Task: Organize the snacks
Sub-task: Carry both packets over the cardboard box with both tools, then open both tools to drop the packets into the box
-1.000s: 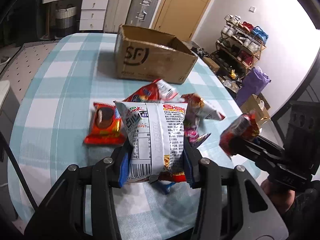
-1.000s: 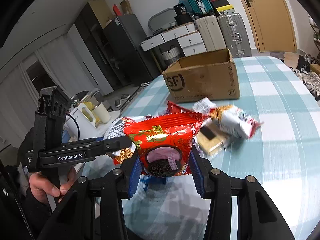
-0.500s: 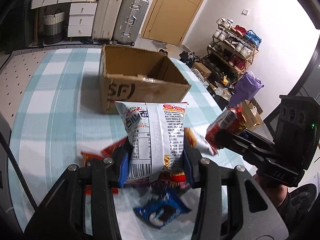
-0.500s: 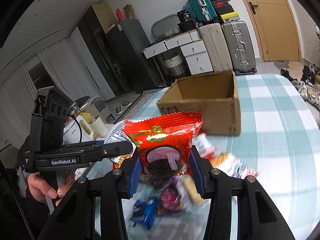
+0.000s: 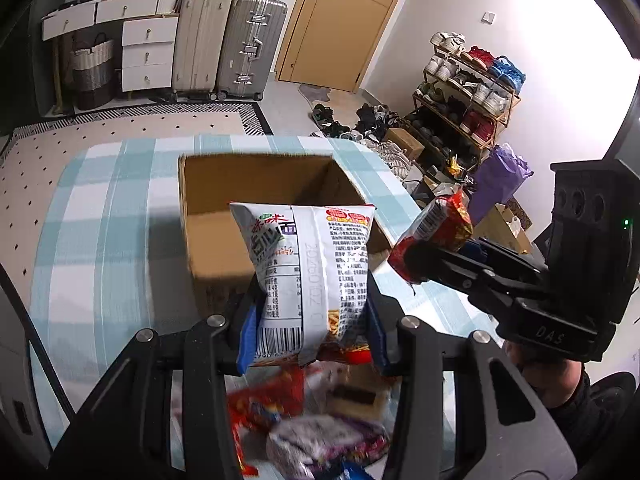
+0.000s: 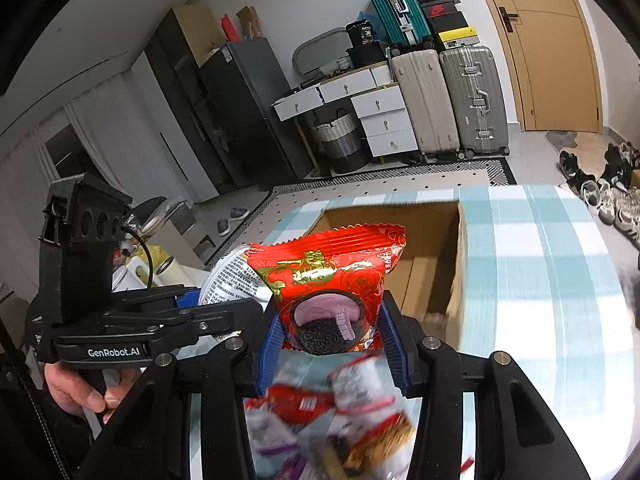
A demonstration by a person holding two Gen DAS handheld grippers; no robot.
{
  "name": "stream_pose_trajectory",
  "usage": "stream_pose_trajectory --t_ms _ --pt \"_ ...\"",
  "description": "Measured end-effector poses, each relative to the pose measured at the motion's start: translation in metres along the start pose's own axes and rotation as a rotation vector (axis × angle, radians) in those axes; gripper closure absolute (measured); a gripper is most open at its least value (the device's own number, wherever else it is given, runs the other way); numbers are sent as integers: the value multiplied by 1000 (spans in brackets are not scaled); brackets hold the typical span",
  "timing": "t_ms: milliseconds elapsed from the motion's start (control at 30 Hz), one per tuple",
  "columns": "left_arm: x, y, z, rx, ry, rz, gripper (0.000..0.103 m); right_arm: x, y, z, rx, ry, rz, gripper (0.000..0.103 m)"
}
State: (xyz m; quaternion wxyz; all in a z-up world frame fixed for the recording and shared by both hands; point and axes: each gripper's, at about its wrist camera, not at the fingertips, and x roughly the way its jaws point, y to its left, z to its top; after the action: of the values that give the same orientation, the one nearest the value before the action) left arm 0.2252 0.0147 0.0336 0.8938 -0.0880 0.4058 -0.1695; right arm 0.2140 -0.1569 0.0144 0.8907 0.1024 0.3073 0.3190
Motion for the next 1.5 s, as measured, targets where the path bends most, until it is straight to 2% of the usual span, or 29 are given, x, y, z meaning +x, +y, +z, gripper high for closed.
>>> stream_pose_trajectory --t_ms 367,733,800,867,933,967,1200,1500 --pt "55 21 60 10 21 64 62 49 -27 54 -23 40 -28 58" --pt "119 52 68 -42 90 56 62 101 -53 56 -7 113 -57 57" --pt "128 56 66 -47 102 63 62 108 -59 54 4 125 -71 50" --pt "138 59 66 -47 128 88 49 111 -63 52 3 122 -81 34" --pt "138 65 65 -68 117 101 40 108 -66 51 6 107 -88 29" --pt "136 66 63 -71 114 108 38 105 -68 51 7 95 -91 29" --pt "109 54 57 -37 72 138 38 76 -67 54 10 46 -103 29" --pt "54 23 41 -15 21 172 38 34 -41 52 -12 -16 -122 29"
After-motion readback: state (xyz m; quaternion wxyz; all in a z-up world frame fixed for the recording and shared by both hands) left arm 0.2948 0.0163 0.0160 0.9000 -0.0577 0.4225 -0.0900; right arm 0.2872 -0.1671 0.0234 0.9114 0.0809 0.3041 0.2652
